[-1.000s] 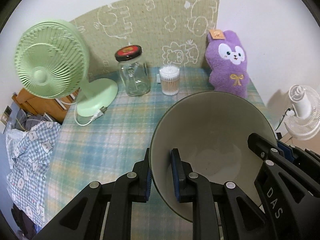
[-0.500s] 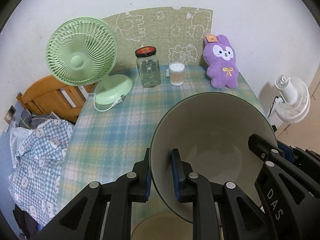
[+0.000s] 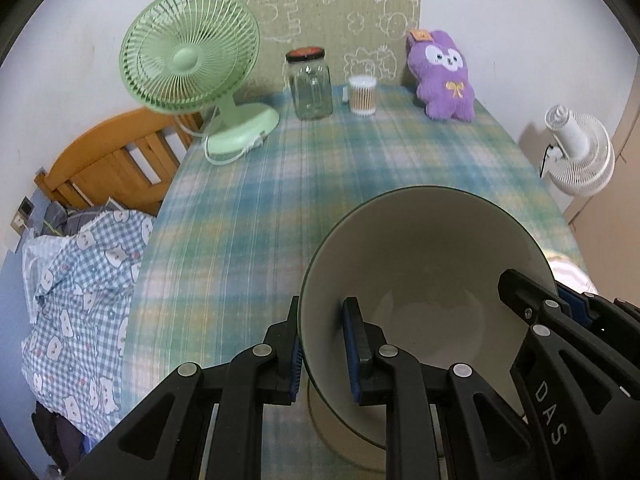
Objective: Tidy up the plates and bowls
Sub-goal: 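Carry the third floral bowl toward the plate stack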
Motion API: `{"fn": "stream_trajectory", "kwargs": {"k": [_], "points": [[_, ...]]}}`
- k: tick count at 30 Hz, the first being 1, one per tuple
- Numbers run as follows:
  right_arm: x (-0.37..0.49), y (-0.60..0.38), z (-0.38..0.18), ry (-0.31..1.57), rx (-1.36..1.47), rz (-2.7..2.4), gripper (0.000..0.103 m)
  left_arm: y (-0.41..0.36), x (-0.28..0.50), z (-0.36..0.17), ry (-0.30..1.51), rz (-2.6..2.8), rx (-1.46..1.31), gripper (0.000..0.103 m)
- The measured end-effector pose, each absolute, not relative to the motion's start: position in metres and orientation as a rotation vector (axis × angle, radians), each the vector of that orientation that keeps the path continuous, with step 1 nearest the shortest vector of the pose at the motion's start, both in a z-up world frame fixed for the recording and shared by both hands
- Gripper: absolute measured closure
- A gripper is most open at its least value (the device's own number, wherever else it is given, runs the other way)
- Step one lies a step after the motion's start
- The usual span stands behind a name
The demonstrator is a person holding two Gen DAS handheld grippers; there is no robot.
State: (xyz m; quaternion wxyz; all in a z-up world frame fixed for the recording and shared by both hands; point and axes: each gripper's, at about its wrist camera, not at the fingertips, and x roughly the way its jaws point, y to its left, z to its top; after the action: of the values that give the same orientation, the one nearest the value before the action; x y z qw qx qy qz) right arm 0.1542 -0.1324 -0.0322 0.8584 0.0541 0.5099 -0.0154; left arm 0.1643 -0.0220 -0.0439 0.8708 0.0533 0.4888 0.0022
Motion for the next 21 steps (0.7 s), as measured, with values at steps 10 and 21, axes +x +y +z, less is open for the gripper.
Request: {"fn": "stream_trajectory", "kwargs": {"k": [10,21], "points": [[0.138,-0.13,-0.062,1.133,0.121,-0.058,0.087,-0.019,0.149,-0.071,1.084,-0.014,0.121,0.087],[0.139,-0.126,-0.076,1.149,0.128,-0.059,0.087,-0.014,0.15,-0.084,1.119,-0.014,0.13,0.086]]}}
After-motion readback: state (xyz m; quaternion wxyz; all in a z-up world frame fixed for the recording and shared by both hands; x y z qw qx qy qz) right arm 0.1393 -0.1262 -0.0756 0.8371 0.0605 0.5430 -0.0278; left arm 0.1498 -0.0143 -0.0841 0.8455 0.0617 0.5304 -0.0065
